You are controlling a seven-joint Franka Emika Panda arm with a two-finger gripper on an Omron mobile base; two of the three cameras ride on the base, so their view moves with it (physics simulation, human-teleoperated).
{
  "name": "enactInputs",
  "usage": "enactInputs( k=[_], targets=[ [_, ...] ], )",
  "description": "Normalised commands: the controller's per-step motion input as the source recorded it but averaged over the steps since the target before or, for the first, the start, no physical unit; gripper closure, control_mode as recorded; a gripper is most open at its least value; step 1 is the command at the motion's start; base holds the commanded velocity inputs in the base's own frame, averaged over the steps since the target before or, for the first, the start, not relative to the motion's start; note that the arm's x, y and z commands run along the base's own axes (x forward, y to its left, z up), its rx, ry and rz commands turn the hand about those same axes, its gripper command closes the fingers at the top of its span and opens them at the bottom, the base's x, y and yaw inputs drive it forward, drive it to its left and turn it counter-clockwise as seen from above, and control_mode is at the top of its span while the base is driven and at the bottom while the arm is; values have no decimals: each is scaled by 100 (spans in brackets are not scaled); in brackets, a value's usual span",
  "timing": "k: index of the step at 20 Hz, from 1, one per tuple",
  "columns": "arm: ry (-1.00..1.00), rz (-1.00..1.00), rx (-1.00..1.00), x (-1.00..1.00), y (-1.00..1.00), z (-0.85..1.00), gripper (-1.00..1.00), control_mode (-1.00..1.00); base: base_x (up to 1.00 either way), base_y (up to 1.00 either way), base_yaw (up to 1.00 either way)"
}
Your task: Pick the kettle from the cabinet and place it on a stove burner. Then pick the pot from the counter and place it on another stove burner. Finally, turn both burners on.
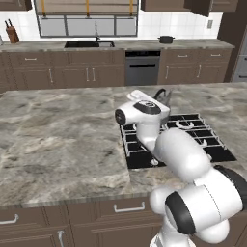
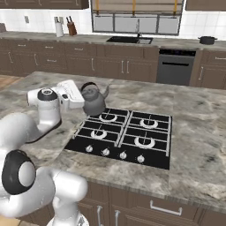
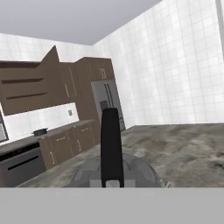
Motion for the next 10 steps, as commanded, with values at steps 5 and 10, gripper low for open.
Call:
enactInputs(
  k=[5,10],
  targets=[
    [0,-7,0,46,0,-19,100,-100,0,0,0],
    [3,-10,0,39,2,-19,100,-100,0,0,0]
  ],
)
